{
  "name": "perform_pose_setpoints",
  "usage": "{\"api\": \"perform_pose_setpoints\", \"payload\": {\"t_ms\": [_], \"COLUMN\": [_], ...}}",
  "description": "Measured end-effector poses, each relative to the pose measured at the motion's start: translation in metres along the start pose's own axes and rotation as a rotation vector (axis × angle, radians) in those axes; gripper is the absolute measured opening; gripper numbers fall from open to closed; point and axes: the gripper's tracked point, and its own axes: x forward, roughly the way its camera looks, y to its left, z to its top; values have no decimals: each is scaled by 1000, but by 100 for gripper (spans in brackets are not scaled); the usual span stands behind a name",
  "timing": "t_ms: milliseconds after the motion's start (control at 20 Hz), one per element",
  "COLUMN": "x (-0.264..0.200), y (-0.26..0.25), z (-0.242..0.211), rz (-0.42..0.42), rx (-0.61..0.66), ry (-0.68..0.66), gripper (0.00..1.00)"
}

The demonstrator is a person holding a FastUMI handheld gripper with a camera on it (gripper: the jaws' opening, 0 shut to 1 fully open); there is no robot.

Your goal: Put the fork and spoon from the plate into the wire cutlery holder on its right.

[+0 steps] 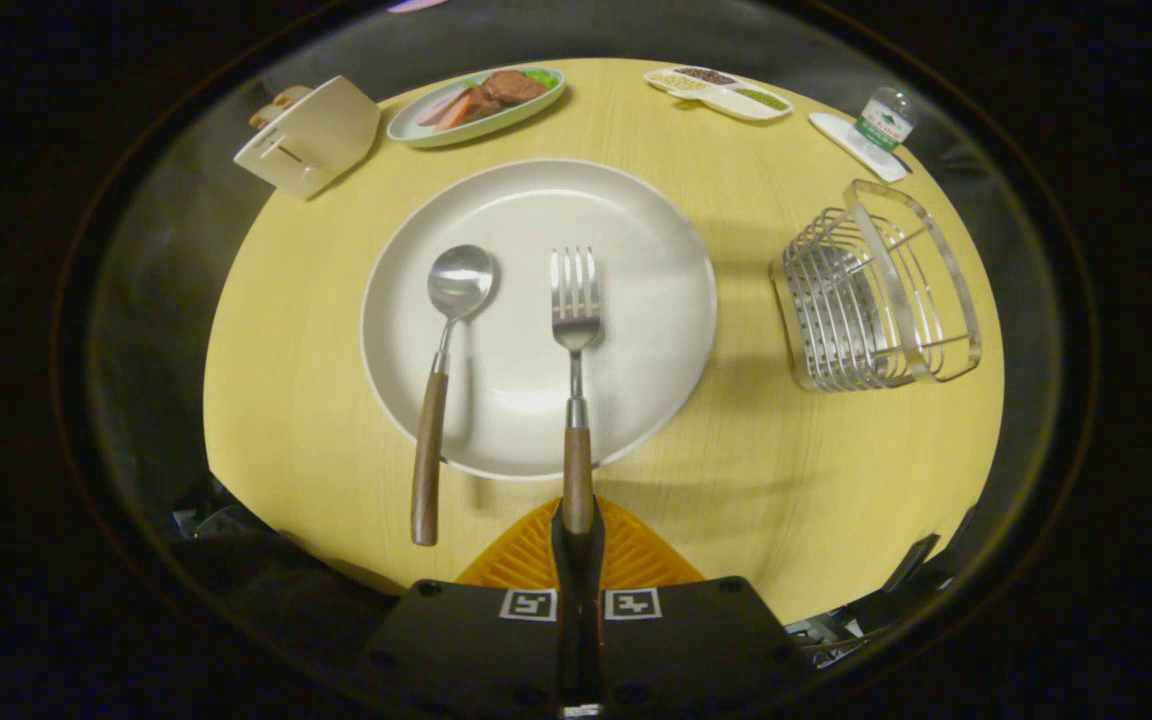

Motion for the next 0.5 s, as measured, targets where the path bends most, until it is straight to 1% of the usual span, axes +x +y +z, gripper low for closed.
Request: {"api": "perform_pose_setpoints", "payload": {"t_ms": [300, 500], "x": [-39, -75], "y": [-6, -35], "z": [3, 16], "rz": [12, -18], "rx": [-16, -1], "ry": [-1, -30], "gripper": [4, 4]}}
